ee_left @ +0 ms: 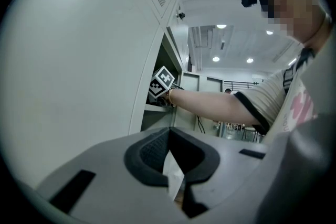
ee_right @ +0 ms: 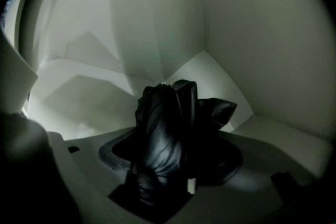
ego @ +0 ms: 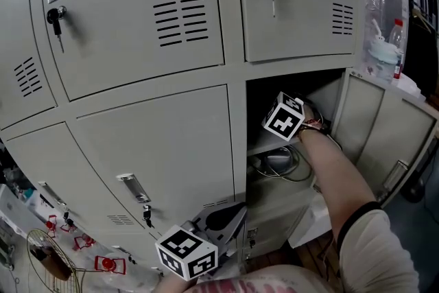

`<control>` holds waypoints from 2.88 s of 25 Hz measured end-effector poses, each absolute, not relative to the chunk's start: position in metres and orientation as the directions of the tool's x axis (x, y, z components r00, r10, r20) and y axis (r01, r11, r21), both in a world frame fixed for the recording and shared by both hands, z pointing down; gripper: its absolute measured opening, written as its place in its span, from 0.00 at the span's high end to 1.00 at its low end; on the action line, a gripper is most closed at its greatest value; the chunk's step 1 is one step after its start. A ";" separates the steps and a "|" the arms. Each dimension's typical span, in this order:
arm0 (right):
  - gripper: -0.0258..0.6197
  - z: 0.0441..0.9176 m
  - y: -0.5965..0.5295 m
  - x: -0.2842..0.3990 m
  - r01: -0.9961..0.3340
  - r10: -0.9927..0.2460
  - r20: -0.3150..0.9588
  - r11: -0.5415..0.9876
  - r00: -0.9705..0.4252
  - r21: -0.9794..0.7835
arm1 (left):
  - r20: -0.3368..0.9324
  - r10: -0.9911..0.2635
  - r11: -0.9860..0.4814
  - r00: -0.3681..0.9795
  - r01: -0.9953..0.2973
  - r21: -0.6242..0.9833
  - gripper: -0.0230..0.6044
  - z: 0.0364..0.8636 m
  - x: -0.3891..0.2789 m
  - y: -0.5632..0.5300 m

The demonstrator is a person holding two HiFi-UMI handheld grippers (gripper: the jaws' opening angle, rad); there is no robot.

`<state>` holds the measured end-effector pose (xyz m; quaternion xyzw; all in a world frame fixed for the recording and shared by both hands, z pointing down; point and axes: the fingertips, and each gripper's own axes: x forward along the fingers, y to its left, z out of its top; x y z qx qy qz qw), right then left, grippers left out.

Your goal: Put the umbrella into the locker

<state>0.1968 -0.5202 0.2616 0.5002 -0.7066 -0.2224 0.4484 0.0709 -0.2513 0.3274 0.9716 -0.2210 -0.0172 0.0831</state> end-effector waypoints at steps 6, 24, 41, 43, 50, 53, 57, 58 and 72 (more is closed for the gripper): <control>0.49 0.265 -0.522 0.197 -0.511 -0.892 0.441 0.426 -0.100 0.746 | 0.028 -0.452 -0.882 0.892 -0.451 0.140 0.96 0.332 0.065 -0.254; 0.51 0.265 -0.517 0.191 -0.457 -0.909 0.406 0.400 -0.090 0.795 | 0.010 -0.454 -0.876 0.891 -0.448 0.176 0.96 0.334 0.049 -0.253; 0.44 0.259 -0.498 0.181 -0.447 -0.913 0.385 0.403 -0.135 0.798 | -0.014 -0.420 -0.893 0.908 -0.410 0.182 0.96 0.332 0.054 -0.252; 0.44 0.257 -0.495 0.178 -0.455 -0.912 0.383 0.407 -0.149 0.792 | -0.014 -0.416 -0.895 0.909 -0.407 0.181 0.96 0.332 0.056 -0.252; 0.44 0.250 -0.487 0.175 -0.511 -0.914 0.359 0.404 -0.190 0.758 | -0.011 -0.414 -0.896 0.910 -0.406 0.178 0.96 0.331 0.059 -0.250; 0.45 0.246 -0.485 0.175 -0.539 -0.917 0.342 0.397 -0.205 0.742 | -0.011 -0.415 -0.896 0.910 -0.407 0.176 0.96 0.331 0.060 -0.250; 0.48 0.240 -0.486 0.176 -0.566 -0.933 0.295 0.358 -0.204 0.742 | -0.012 -0.414 -0.897 0.910 -0.405 0.177 0.96 0.331 0.061 -0.248; 0.48 0.240 -0.486 0.176 -0.569 -0.937 0.286 0.350 -0.202 0.745 | -0.012 -0.414 -0.896 0.910 -0.406 0.178 0.96 0.331 0.061 -0.248; 0.51 0.211 -0.469 0.184 -0.752 -0.962 0.122 0.266 -0.242 0.604 | -0.012 -0.425 -0.892 0.905 -0.417 0.176 0.96 0.329 0.054 -0.247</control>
